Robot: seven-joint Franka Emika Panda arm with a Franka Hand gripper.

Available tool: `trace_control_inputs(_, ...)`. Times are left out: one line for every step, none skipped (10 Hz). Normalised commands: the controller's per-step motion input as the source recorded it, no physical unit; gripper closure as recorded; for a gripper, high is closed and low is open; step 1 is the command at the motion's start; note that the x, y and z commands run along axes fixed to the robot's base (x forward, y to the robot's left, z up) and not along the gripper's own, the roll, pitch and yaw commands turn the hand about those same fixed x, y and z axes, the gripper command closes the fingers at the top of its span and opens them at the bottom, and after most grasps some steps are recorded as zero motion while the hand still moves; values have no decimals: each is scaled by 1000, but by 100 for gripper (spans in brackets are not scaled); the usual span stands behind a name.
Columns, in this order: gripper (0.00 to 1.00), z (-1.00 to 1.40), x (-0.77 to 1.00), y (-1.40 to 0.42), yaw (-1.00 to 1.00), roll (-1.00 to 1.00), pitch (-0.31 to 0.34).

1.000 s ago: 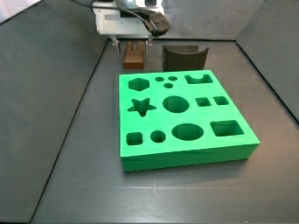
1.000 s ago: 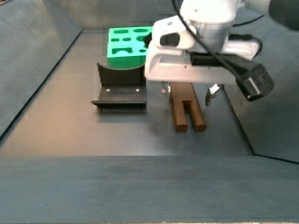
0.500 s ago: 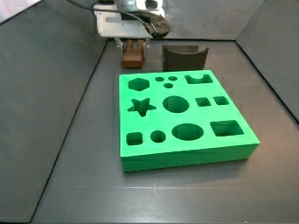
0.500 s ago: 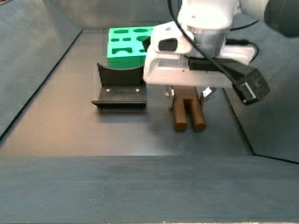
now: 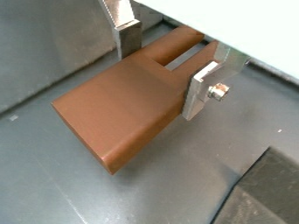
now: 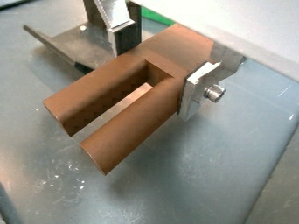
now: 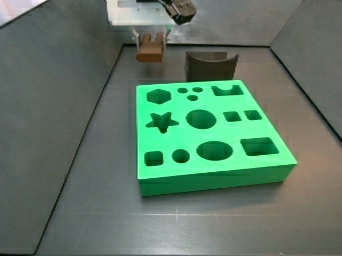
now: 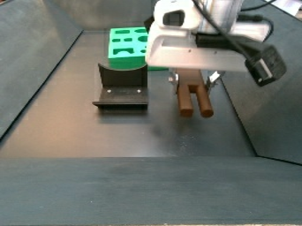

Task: Pick up the square-circle object. Move up. Rotate the square-circle object. Place the square-circle object on the fixture. Regrasp the square-circle object. Move to above the board. Insert the square-circle object.
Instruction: Place the square-circle object on the fixture.

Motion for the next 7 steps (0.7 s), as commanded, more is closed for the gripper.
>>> trace_control_inputs(100,1000,0,0,0,0,0)
trace_control_inputs(100,1000,-6,-1,1,2,8)
trace_control_inputs(100,1000,-15,0,1,7,22)
trace_control_inputs(100,1000,-17,3,-1,17,29)
trace_control_inputs(100,1000,-18,5,-4,27,43)
trace_control_inputs(100,1000,-22,7,-9,44,54)
trace_control_inputs(100,1000,-26,9,-9,57,59)
